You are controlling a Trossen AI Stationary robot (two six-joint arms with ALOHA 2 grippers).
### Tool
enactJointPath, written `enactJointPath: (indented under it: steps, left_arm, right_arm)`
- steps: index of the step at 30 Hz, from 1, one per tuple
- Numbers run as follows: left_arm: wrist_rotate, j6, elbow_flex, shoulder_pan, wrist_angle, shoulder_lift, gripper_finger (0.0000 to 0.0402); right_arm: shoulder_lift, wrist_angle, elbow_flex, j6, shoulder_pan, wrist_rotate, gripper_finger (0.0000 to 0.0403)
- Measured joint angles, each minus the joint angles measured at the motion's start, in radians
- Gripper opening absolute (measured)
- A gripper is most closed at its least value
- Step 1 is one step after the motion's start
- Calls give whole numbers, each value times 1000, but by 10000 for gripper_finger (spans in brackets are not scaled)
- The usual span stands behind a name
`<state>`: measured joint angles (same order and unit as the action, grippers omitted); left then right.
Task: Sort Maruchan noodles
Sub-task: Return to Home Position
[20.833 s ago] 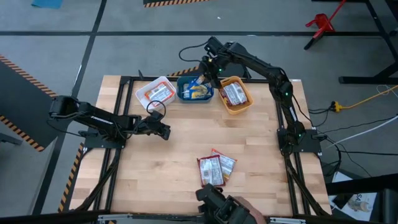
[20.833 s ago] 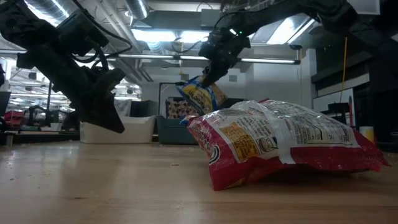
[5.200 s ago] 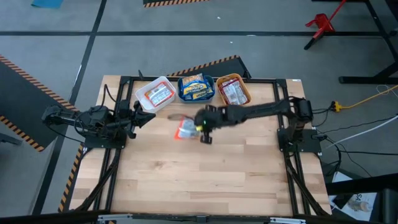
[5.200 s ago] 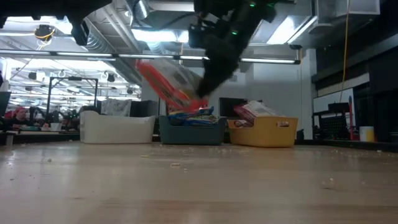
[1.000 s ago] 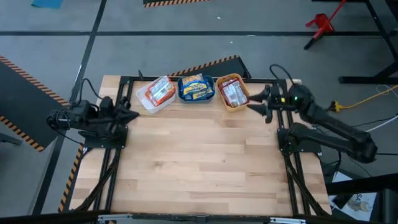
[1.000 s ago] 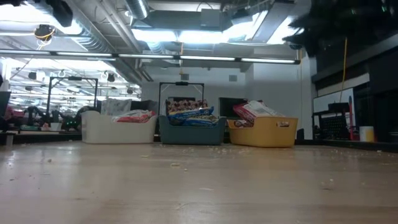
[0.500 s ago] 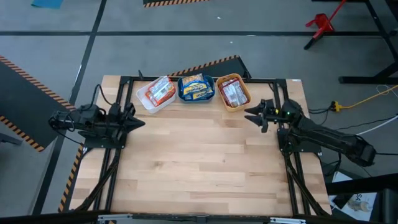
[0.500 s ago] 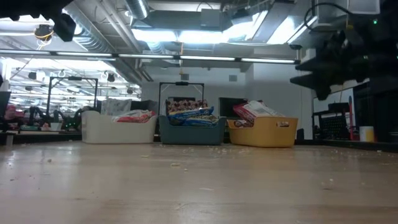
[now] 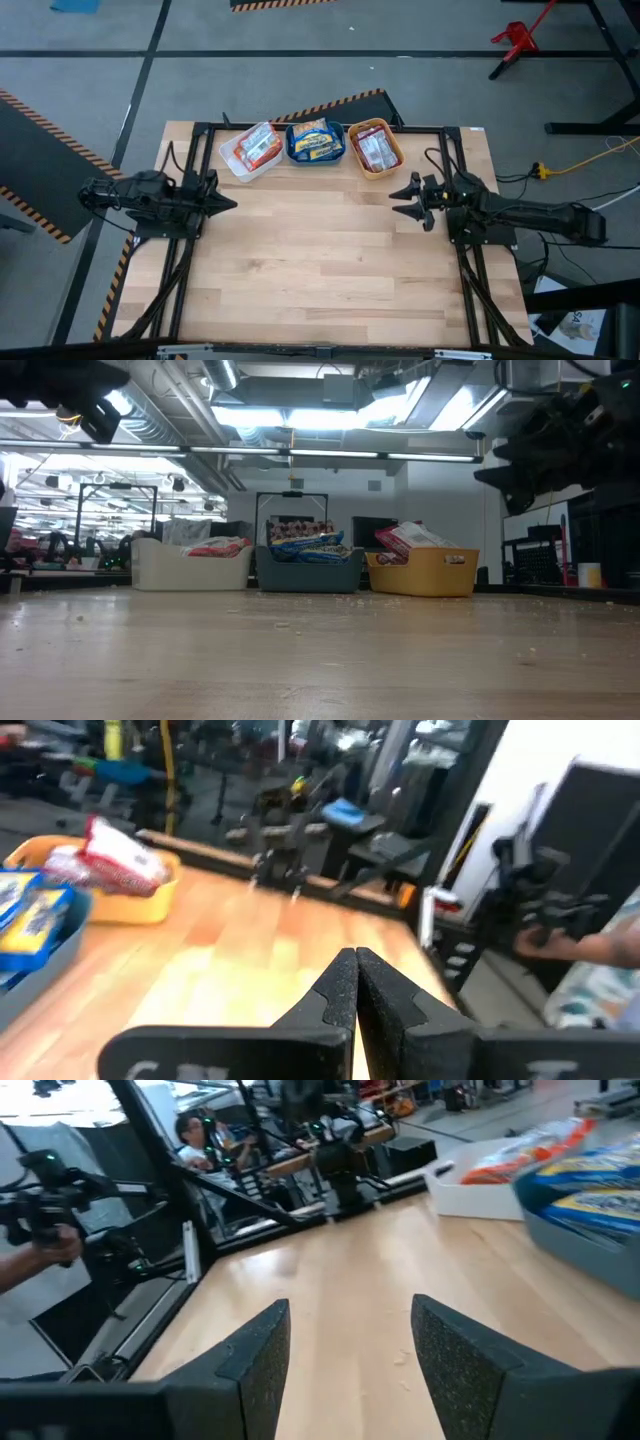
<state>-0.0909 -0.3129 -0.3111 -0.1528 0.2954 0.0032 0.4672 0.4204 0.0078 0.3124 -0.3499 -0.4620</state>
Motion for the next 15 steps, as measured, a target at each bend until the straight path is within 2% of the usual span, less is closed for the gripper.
enactJointPath:
  steps: [6,9,15]
  left_arm:
    - [-94,5,1,0,76,0,0]
    - [-134,42,17,0,48,0,0]
    - [-105,50,80,0,50,0,0]
  right_arm:
    - [-3,100,0,-15,183,109,195]
    - [-2,109,0,-76,260,144,195]
    - [-3,136,1,-155,334,302,195]
